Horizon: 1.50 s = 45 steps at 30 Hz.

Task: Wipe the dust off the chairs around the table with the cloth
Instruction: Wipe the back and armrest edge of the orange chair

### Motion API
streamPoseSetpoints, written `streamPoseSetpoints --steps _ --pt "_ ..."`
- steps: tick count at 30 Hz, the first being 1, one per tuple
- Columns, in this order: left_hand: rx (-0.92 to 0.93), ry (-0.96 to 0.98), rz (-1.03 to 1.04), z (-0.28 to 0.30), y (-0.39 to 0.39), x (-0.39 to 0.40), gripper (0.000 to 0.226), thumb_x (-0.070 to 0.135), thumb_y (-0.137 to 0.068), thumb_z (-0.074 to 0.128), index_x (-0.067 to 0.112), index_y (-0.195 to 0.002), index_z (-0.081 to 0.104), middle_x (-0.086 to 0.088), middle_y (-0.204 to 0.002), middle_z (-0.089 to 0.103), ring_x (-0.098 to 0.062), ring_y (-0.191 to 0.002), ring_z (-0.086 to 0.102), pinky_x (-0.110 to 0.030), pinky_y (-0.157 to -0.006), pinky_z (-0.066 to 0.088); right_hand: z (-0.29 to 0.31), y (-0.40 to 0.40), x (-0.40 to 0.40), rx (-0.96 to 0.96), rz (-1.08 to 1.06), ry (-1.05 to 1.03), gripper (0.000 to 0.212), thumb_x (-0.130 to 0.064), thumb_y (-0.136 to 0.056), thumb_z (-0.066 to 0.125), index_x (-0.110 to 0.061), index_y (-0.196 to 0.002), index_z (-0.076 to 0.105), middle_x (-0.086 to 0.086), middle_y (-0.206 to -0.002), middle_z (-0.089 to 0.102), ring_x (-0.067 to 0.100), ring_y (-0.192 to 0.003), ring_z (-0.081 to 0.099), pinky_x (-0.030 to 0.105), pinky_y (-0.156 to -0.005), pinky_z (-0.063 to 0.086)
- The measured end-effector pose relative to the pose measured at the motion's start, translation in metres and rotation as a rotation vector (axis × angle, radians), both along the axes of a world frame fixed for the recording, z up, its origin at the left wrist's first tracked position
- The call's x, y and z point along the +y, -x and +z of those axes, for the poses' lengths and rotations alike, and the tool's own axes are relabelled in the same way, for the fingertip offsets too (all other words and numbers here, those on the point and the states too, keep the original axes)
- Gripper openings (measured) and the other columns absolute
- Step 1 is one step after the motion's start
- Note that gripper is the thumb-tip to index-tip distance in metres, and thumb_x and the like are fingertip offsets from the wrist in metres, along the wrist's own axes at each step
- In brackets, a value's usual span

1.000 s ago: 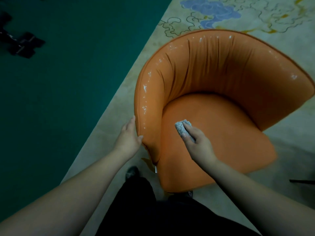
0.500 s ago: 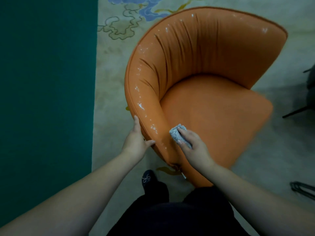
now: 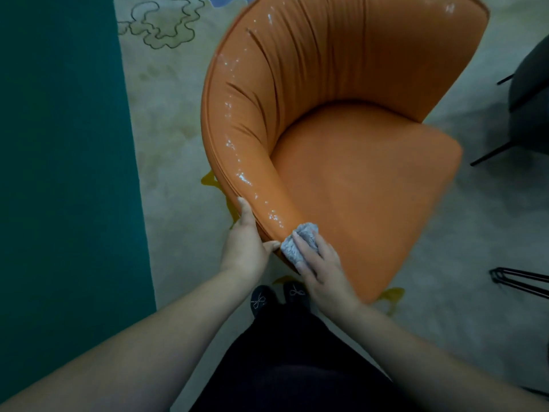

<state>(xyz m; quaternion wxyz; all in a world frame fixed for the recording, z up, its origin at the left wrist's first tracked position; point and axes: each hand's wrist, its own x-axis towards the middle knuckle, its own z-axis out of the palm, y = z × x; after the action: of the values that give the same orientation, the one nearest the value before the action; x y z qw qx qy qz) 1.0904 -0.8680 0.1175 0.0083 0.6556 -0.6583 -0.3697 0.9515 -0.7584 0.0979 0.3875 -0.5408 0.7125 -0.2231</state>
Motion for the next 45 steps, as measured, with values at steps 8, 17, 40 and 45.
streamPoseSetpoints --steps 8,17,40,45 --pt "0.013 0.010 0.000 0.000 -0.002 -0.001 0.115 0.029 -0.077 0.079 0.016 -0.153 -0.005 -0.014 -0.138 0.052 -0.027 -0.124 0.050 -0.035 -0.101 0.043 -0.009 -0.014 -0.020 0.027 -0.199 0.088 0.042 -0.030 -0.097 0.053 -0.037 -0.137 0.048 -0.005 -0.154 0.032 0.012 -0.136 0.029 0.021 -0.107 0.020" --pt "0.133 -0.052 0.048 0.005 -0.007 0.002 0.115 0.025 -0.078 0.079 0.024 -0.153 -0.008 -0.008 -0.140 0.052 -0.021 -0.117 0.057 -0.034 -0.101 0.045 -0.012 0.003 -0.007 -0.094 -0.075 0.118 0.044 -0.023 -0.096 0.056 -0.032 -0.138 0.047 -0.006 -0.152 0.031 0.005 -0.138 0.026 0.017 -0.110 0.018" --pt "0.376 -0.173 0.377 0.007 -0.019 -0.042 0.085 0.023 -0.095 0.056 0.036 -0.152 -0.006 -0.009 -0.134 0.057 -0.023 -0.114 0.060 -0.046 -0.092 0.053 -0.009 0.001 -0.075 0.011 0.243 0.248 0.043 -0.017 -0.095 0.054 -0.017 -0.138 0.050 0.007 -0.154 0.029 0.031 -0.141 0.030 0.046 -0.116 0.026" --pt "0.391 -0.161 0.427 0.015 -0.020 -0.055 0.085 0.025 -0.094 0.058 0.037 -0.152 -0.002 -0.006 -0.130 0.059 -0.023 -0.101 0.065 -0.046 -0.085 0.056 -0.009 -0.003 -0.078 0.000 0.150 0.185 0.053 -0.021 -0.095 0.056 -0.027 -0.145 0.039 -0.002 -0.155 0.026 0.023 -0.143 0.026 0.037 -0.116 0.023"
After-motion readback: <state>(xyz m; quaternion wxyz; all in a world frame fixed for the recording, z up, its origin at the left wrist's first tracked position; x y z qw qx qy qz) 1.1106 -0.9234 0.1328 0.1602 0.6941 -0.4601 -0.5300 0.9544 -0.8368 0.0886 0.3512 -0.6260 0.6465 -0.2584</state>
